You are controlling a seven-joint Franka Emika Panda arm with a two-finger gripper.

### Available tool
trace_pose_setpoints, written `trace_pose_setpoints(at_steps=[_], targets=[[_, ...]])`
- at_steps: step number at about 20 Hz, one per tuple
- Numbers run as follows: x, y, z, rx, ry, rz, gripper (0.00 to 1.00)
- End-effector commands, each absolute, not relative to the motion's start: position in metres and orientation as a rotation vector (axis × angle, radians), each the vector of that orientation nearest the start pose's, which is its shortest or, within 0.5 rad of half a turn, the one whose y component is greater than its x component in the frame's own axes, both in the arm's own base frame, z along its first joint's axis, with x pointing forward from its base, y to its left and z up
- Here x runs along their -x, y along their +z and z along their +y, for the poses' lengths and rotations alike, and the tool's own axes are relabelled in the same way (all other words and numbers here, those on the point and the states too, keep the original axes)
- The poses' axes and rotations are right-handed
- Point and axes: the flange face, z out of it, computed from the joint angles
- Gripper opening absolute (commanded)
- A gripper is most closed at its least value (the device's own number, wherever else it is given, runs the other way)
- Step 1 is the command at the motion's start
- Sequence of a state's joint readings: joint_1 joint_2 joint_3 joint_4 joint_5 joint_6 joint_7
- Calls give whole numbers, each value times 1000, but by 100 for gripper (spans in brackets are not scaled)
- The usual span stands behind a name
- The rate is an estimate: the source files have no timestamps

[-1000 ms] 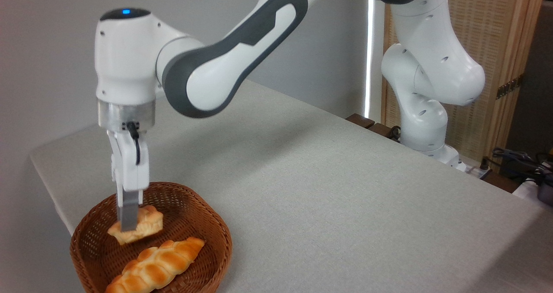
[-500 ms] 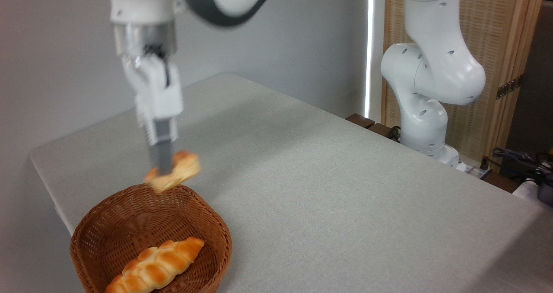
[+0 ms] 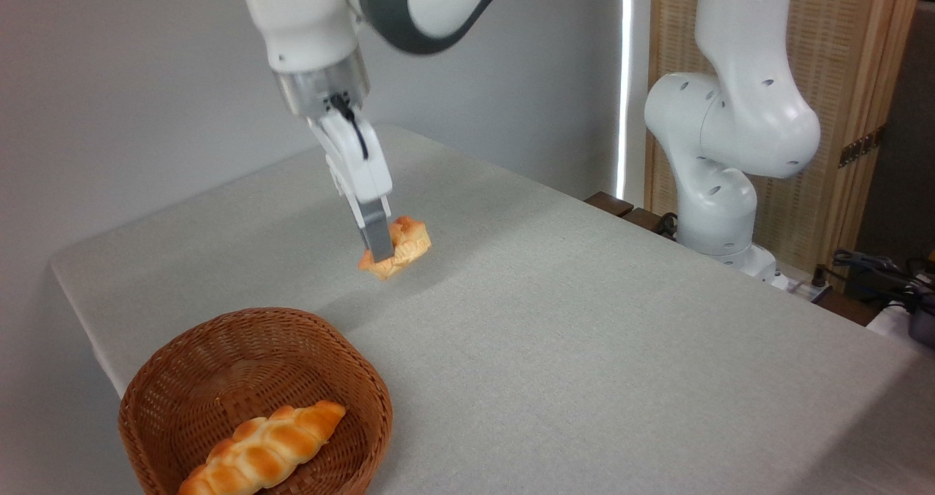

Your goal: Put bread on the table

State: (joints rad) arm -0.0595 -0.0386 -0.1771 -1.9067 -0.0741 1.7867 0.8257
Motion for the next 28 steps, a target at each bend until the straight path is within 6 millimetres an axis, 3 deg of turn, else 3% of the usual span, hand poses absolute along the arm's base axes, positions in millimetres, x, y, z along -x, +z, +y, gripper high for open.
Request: trace_pose_setpoints(at_steps=[1,3,8,17,20,25,28], targets=[[-519,488,-141,2789,80,1647,93],[-520,481,-144,2789,98,1656,100],[-523,463,-150,2774,159,1682,100],[-523,468,-154,2763,144,1689,100],[-526,497,-143,2769,55,1647,100],[-547,581,-93,2814,-113,1494,100],[-547,609,-52,2867,-89,1409,100]])
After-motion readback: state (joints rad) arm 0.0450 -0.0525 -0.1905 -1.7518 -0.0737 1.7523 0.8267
